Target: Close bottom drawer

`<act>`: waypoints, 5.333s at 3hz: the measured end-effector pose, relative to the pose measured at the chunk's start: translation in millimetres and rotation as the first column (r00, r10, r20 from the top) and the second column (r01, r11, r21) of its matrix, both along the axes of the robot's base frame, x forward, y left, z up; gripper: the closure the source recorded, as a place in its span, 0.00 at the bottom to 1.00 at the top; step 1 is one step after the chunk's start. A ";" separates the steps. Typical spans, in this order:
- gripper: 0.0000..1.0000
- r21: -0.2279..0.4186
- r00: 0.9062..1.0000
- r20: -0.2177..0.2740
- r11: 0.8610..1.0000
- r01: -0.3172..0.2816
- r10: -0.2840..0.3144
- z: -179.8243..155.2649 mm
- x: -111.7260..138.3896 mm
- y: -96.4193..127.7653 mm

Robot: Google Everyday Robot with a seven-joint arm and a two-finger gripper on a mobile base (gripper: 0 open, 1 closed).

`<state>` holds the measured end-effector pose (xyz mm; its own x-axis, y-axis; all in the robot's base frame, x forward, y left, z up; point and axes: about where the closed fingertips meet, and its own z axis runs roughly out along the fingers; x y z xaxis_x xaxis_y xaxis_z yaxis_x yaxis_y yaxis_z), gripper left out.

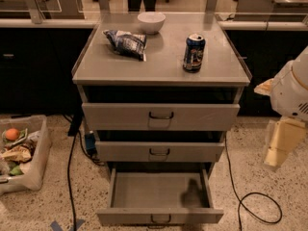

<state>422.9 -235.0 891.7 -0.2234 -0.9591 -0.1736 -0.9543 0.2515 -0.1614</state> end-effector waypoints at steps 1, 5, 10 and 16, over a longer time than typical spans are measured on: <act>0.00 0.011 1.000 0.013 1.000 0.003 -0.003 7.7 1.8 -0.4; 0.00 0.073 0.988 -0.014 0.986 0.153 -0.152 -139.7 -37.9 5.1; 0.72 0.060 0.982 -0.073 0.982 0.179 -0.174 -217.2 -64.1 7.8; 1.00 0.171 0.909 -0.265 0.912 0.373 -0.322 -469.9 -125.1 39.1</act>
Offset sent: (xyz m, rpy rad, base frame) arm 0.0114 -0.0058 0.0329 0.0845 -0.0983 -0.0383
